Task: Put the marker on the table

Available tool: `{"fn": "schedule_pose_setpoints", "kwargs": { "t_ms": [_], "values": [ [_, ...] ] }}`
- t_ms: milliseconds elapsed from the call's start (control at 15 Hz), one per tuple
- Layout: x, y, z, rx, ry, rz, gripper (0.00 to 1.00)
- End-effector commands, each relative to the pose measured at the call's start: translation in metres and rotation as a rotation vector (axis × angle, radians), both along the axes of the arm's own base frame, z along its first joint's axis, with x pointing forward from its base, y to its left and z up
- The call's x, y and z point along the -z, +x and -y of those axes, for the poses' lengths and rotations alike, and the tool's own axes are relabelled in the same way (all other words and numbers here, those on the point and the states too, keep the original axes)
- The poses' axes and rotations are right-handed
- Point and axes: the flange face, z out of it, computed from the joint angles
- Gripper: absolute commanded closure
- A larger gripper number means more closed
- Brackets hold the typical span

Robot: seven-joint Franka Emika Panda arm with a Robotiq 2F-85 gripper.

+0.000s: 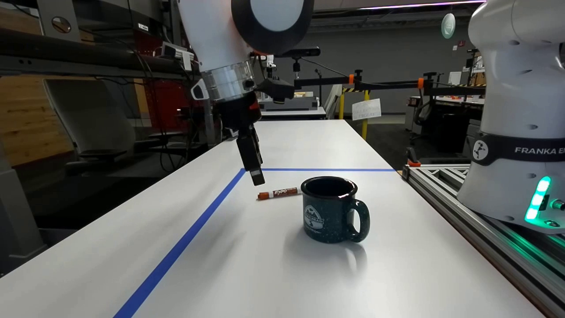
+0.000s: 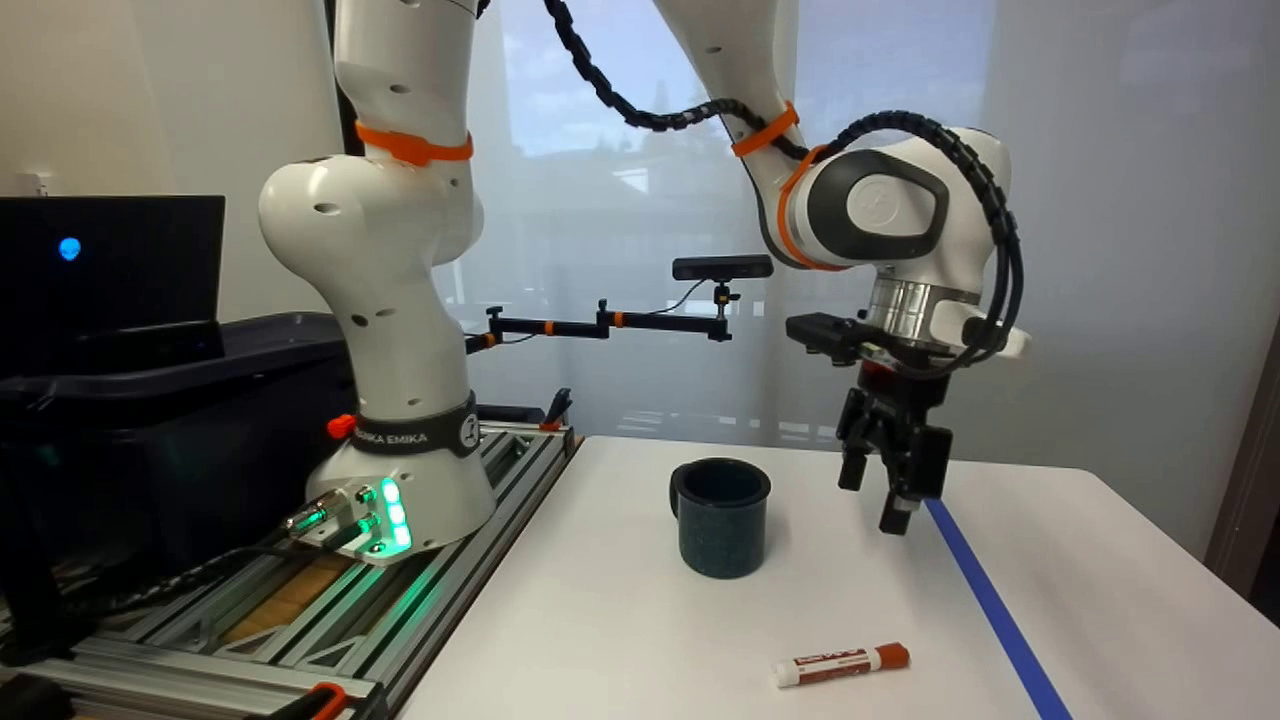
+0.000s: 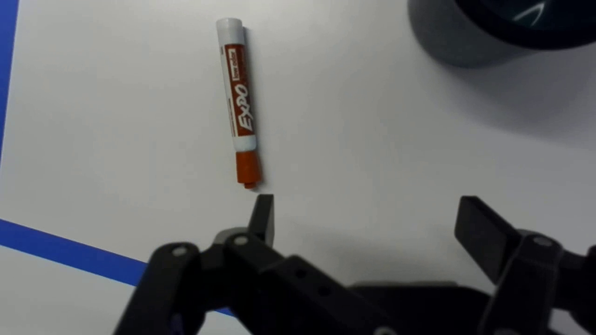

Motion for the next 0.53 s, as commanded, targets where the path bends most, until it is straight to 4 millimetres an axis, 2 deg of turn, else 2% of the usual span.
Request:
{"fn": "schedule_pose_setpoints", "kwargs": {
  "t_ms": [0, 67, 133, 467],
  "values": [
    [-0.0121, -0.0097, 0.0021, 0.069, 0.041, 0.010, 0.00],
    [-0.0124, -0.0097, 0.0023, 0.085, 0.044, 0.015, 0.00],
    [-0.0038, -0.0008, 0.0029, 0.051, 0.022, 0.005, 0.00],
    [-0.0050, -0.0016, 0.0037, 0.066, 0.028, 0.007, 0.00]
  ]
}}
